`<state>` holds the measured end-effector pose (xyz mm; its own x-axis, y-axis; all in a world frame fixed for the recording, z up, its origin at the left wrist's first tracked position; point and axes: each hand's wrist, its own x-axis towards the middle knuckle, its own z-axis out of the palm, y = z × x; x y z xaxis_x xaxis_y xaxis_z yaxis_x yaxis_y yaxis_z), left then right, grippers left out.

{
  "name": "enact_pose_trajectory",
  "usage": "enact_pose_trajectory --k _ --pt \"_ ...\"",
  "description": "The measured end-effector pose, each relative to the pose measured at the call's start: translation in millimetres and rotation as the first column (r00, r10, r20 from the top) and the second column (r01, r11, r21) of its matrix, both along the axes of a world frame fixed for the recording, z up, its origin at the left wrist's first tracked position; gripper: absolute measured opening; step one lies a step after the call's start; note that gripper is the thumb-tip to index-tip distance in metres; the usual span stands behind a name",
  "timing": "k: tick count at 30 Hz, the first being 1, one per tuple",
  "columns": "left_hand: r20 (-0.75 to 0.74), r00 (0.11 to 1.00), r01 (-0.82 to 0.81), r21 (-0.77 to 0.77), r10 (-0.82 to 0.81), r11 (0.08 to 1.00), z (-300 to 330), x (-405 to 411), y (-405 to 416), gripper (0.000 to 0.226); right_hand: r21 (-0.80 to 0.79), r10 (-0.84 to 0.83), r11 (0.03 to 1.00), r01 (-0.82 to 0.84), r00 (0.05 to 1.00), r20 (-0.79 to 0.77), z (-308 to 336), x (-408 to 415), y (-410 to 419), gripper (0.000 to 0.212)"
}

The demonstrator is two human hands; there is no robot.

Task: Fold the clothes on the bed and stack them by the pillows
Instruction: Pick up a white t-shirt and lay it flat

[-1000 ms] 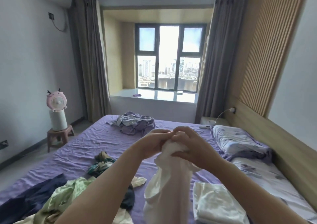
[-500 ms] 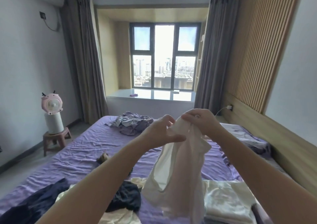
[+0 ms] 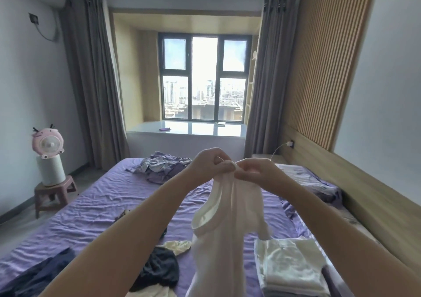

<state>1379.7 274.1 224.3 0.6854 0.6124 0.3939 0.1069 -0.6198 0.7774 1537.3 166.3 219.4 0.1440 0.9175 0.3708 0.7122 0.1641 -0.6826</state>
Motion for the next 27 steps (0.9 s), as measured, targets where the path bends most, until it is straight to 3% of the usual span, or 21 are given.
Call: enact_pose_trajectory --k 2,7,11,15,17,20,23,25,27 --pt "0.018 1.000 -0.004 -0.052 0.005 0.999 -4.9 -3.4 1.9 0.014 -0.011 0.020 1.000 -0.021 0.997 -0.072 -5.0 -6.6 0.5 0.019" --pt "-0.023 1.000 -0.025 -0.155 0.022 0.988 -12.9 -20.6 10.9 0.024 -0.022 -0.022 1.000 0.021 0.998 -0.050 -16.4 -21.9 10.5 0.014" --pt "-0.254 0.950 0.102 -0.292 -0.180 0.951 -41.4 -53.4 26.4 0.019 0.021 -0.097 0.994 0.103 0.978 -0.182 -11.3 -22.0 20.8 0.013" --pt "-0.513 0.851 0.004 -0.208 -0.113 0.978 -85.1 -85.1 39.6 0.015 0.107 -0.178 0.972 0.207 0.956 -0.235 -5.7 -6.3 25.2 0.015" --pt "-0.494 0.867 -0.042 -0.215 -0.072 0.976 -99.4 -98.6 43.9 0.020 0.114 -0.199 0.969 0.221 0.963 -0.181 -5.7 5.4 20.8 0.013" --pt "-0.353 0.933 -0.054 -0.342 -0.075 0.938 -106.9 -109.9 46.5 0.028 0.006 -0.193 0.981 0.194 0.980 -0.056 -13.4 18.0 10.9 0.011" --pt "-0.294 0.955 -0.071 -0.317 -0.027 0.946 -103.2 -103.9 43.0 0.039 -0.069 -0.176 0.983 0.173 0.984 -0.036 -26.7 28.1 -0.1 0.012" --pt "-0.256 0.967 -0.077 -0.309 -0.005 0.948 -98.9 -94.0 38.2 0.044 -0.052 -0.195 0.980 0.193 0.979 -0.054 -34.5 36.1 -9.1 0.008" --pt "-0.194 0.980 -0.036 -0.355 -0.036 0.934 -91.9 -85.2 34.4 0.049 -0.007 -0.245 0.970 0.245 0.968 -0.063 -40.2 45.2 -18.5 0.017"
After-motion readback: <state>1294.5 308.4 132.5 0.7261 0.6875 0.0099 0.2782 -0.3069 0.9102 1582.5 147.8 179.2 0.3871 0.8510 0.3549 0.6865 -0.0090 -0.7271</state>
